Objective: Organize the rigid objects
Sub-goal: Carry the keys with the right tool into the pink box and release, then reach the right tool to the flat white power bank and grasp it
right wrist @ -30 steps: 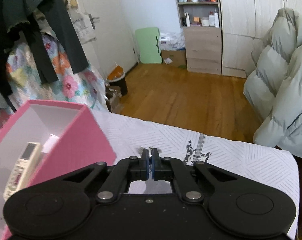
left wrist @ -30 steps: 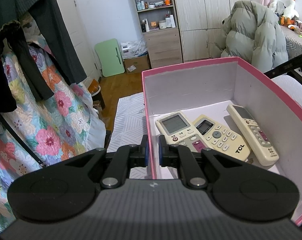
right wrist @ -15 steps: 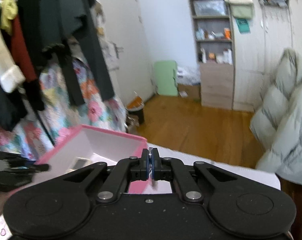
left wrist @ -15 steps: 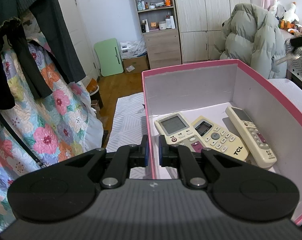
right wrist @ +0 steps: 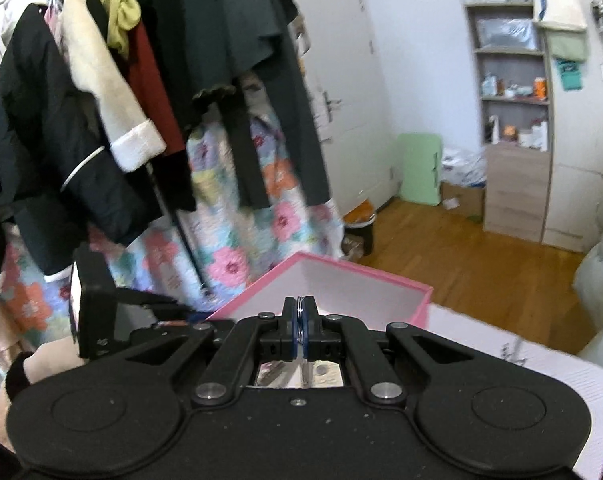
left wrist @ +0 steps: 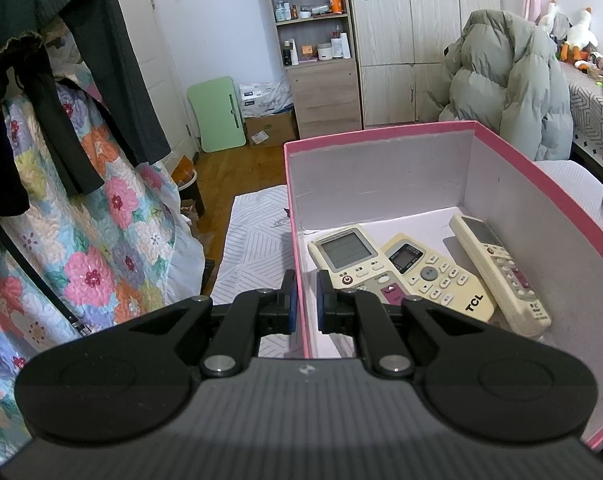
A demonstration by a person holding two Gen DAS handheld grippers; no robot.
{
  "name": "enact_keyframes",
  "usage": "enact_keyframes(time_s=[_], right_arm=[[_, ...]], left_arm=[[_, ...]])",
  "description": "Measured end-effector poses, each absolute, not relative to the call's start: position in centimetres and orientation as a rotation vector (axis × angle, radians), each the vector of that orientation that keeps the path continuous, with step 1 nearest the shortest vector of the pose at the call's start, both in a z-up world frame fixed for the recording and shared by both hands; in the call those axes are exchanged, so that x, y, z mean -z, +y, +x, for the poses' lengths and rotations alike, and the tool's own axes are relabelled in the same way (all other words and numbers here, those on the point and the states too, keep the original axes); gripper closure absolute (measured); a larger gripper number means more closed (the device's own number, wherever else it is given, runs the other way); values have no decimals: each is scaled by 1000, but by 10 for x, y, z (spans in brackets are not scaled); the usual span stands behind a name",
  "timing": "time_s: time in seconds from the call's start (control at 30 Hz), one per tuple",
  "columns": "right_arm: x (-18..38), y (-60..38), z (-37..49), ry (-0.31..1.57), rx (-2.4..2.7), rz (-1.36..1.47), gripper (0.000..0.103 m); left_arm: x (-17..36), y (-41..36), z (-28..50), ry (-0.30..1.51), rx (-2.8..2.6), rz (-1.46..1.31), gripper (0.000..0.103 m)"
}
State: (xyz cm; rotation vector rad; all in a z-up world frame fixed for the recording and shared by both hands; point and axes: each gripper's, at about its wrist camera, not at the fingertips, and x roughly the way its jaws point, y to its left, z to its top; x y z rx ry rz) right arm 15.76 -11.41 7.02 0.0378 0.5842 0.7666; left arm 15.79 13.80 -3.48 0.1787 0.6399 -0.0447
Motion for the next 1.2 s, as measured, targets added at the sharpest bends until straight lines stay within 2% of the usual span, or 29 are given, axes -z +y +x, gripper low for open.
enact_keyframes(time_s=[0.4,0.57,0.77,1.03,1.2], right_arm=[[-19,-56,199,715,-757,18,98],[-10,-52,215,734,-711,25,93],[-19,-76,210,715,-696,105,92],[-36,-149,184,716,-541,156,82],[-26,-191,161,799,-440,153,76]], left_arm=[[33,139,156,638,49,177,96],[33,140,157,639,52,166,96],[33,142,157,639,57,163,96],[33,143,157,638,59,155,96],[33,140,157,640,50,178,96]])
